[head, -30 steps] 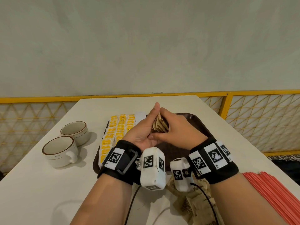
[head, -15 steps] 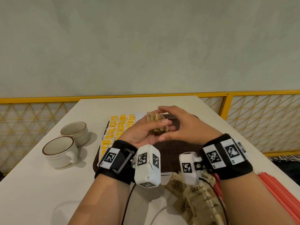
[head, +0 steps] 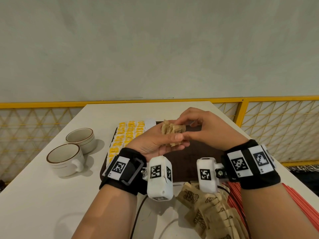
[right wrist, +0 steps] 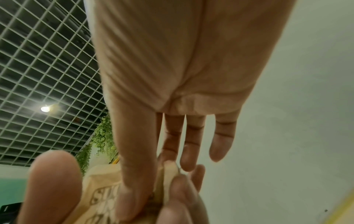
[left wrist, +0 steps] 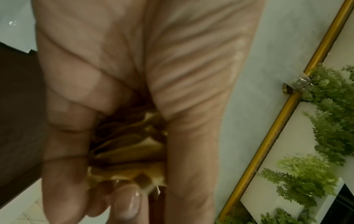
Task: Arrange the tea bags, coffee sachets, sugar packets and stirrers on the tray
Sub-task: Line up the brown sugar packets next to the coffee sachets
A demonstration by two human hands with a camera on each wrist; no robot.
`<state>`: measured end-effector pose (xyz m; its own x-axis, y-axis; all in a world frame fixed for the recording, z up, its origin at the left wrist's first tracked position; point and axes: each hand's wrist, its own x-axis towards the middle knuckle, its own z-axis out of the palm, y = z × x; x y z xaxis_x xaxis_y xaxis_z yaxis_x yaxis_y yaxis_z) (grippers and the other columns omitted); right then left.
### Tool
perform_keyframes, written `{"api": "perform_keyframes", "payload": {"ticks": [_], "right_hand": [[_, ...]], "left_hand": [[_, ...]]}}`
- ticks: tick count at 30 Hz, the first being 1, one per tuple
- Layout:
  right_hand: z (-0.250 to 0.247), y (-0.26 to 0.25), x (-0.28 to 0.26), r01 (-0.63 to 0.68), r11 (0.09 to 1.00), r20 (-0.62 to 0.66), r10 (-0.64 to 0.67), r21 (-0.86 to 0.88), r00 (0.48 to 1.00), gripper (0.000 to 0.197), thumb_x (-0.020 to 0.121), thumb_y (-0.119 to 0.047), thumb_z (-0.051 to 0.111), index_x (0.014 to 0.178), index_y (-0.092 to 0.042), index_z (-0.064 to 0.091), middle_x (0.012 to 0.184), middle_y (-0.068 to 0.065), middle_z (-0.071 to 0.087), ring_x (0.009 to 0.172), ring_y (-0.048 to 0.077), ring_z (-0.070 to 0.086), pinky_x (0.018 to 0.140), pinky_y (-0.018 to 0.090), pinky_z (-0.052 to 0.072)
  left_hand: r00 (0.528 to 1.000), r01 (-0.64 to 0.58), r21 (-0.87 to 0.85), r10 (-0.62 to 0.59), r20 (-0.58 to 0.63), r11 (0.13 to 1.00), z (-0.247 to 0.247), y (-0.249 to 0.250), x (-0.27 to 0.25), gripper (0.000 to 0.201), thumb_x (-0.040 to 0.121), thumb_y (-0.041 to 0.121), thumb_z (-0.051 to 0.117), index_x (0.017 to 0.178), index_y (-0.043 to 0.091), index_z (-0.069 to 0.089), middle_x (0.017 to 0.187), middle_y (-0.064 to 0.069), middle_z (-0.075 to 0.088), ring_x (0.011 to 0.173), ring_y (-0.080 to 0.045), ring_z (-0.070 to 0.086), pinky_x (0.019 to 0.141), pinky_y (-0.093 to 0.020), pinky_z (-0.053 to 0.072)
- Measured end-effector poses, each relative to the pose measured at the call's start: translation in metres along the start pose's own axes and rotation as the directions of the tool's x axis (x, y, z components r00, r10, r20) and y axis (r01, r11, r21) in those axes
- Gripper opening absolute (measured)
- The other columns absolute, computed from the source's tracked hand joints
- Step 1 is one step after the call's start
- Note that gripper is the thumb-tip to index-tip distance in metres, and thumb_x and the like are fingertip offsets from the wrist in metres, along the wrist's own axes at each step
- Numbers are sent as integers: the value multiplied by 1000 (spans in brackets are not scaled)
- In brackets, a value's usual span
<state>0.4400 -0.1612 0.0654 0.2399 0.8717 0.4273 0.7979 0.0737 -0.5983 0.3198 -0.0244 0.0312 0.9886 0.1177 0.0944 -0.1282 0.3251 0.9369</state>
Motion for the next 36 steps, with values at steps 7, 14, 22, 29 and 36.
{"api": "perform_keyframes", "payload": {"ticks": [7, 14, 22, 29, 36], "right_hand": [[3, 8, 3, -66, 997, 98, 71, -46, 993, 27, 78, -23, 76, 102, -26, 66, 97, -8, 61, 85, 0, 57, 73, 9, 42], [13, 6, 13, -104, 926, 11, 107, 362, 994, 14, 86, -9, 67, 99, -11, 63, 95, 4, 69, 87, 13, 66, 81, 27, 55], [8, 49, 71, -433, 643, 210, 396, 631, 894, 9, 92, 0, 54, 100, -2, 55, 104, 18, 65, 87, 28, 67, 77, 33, 58], [24, 108, 125, -603, 578, 287, 547, 550, 786, 17, 90, 3, 58, 106, -2, 57, 117, 22, 62, 102, 29, 64, 80, 35, 58], [41, 146, 155, -676, 575, 275, 631, 461, 725, 15, 87, 5, 60, 95, -7, 57, 116, 24, 62, 108, 32, 63, 86, 39, 55]], "left_hand": [[996, 34, 5, -34, -80, 999, 0, 0, 5, 86, 52, 60, 75, 114, 4, 59, 95, -15, 69, 82, -24, 71, 69, -24, 59], [936, 12, 40, 3, -352, 999, -12, 21, 10, 27, 92, 31, 56, 107, 9, 58, 101, -17, 66, 85, -24, 68, 72, -37, 60], [932, 272, 696, -2, -363, 665, -64, 71, 52, 6, 96, 19, 55, 96, 22, 60, 77, 2, 58, 60, -10, 53, 55, -21, 44], [920, 391, 881, -118, -373, 268, -102, 74, 120, 12, 97, 26, 50, 104, 23, 59, 89, 6, 63, 67, -9, 56, 59, -22, 41], [906, 385, 920, -222, -361, 76, -137, 70, 161, 12, 93, 22, 56, 103, 22, 64, 82, 9, 62, 66, -7, 57, 54, -19, 39]]}}
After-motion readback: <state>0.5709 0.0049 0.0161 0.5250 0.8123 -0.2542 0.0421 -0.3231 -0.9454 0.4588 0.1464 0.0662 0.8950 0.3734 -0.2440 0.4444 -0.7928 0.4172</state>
